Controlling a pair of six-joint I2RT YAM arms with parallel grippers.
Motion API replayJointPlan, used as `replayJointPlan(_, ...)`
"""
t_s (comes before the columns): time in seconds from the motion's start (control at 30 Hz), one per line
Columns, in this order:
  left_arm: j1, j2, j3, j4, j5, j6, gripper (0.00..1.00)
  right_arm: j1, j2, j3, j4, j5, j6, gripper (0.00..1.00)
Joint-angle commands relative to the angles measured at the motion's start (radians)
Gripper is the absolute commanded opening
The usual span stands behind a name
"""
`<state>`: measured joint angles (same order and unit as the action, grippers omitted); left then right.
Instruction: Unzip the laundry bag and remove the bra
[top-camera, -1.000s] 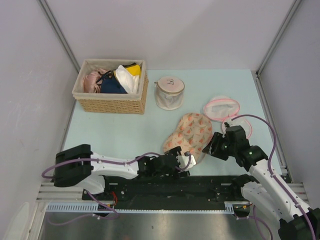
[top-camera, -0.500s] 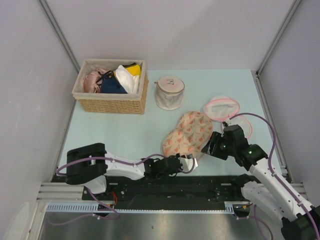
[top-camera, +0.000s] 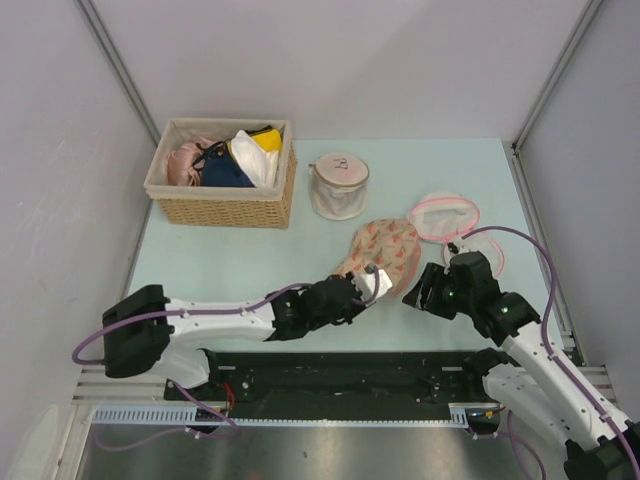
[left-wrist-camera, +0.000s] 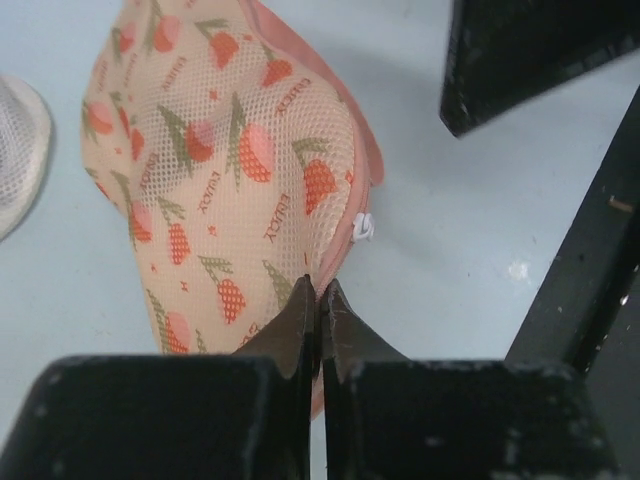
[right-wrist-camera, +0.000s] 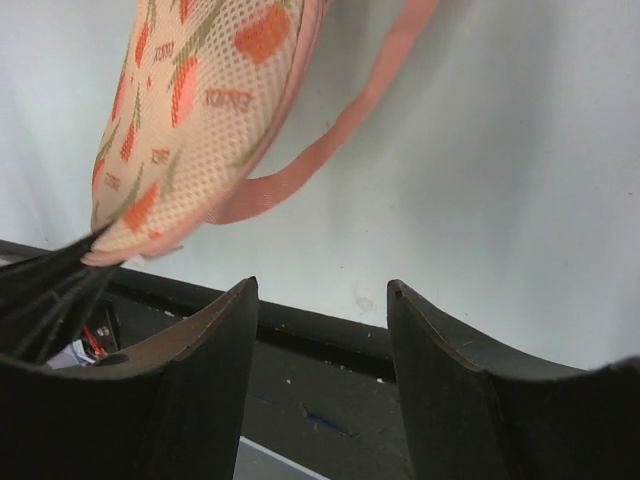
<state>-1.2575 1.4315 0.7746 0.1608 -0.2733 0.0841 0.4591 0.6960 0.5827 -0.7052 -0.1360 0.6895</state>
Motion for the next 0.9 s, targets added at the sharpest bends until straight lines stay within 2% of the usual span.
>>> replayJointPlan(0.0,0.065,-0.083,0.049,-0.033,0.115,-0.076,0.0,0.006,-0.053,0.037,0.052,-0.007,0.025,0.58)
replayJointPlan(0.3,0.113,-0.117,0.058,-0.015,0.193,-0.104,0.0,0.006,-0.072,0.04,0.134,-0.073,0.044,0.57)
replayJointPlan(0.57,0.139,-0.114,0.066,0.008,0.241,-0.139,0.0,0.015,0.008,0.042,0.23,-0.102,0.042,0.56)
replayJointPlan(0.87,0.159,-0.095,0.129,-0.081,0.293,-0.156,0.0,0.05,0.051,0.04,0.274,-0.036,0.008,0.57)
